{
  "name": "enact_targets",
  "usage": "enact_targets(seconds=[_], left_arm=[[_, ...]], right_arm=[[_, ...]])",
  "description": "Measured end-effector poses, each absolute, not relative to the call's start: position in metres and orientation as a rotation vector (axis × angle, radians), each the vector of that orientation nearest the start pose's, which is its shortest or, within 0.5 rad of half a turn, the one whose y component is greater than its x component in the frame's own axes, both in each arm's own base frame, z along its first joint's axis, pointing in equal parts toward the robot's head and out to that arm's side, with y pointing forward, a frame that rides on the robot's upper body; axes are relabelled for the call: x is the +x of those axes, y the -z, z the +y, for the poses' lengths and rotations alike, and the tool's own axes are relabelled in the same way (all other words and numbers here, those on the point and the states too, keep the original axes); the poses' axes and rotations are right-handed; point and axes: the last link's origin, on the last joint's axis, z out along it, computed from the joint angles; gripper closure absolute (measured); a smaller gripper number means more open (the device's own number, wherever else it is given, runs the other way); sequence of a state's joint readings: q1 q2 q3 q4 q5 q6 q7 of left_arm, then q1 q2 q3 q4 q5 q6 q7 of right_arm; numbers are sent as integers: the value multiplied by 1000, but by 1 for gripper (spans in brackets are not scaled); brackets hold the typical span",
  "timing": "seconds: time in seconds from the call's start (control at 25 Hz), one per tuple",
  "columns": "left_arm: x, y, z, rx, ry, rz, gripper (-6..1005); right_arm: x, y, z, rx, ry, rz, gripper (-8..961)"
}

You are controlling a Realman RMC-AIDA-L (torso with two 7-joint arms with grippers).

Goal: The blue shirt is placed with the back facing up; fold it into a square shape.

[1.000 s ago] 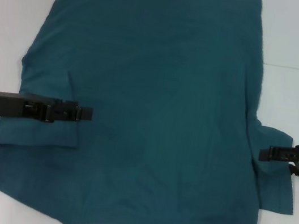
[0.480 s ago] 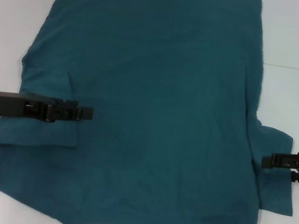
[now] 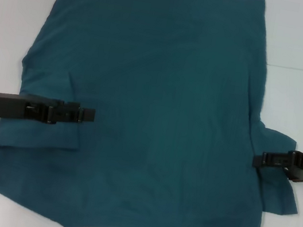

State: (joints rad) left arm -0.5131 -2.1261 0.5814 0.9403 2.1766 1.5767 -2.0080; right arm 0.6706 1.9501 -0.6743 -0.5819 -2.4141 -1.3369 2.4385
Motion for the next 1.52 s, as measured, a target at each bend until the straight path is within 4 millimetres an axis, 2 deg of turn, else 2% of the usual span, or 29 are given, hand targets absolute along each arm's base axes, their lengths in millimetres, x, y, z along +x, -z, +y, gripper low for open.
enact_targets(seconds=[0.28, 0.72, 1.16, 1.52], left_arm=[[-266, -36, 338, -2477, 625, -1284, 401], [-264, -37, 338, -2474, 661, -1286, 399], [-265, -37, 337, -2472, 662, -1292, 400], [-267, -38, 337, -2467, 662, -1295, 400]], right_arm=[[309, -30, 372, -2133, -219, 1852, 197], [313, -33, 371, -2112, -212, 1867, 649], [317, -37, 370, -2109, -168, 1846, 888], [326, -63, 375, -2068, -168, 1752, 923]])
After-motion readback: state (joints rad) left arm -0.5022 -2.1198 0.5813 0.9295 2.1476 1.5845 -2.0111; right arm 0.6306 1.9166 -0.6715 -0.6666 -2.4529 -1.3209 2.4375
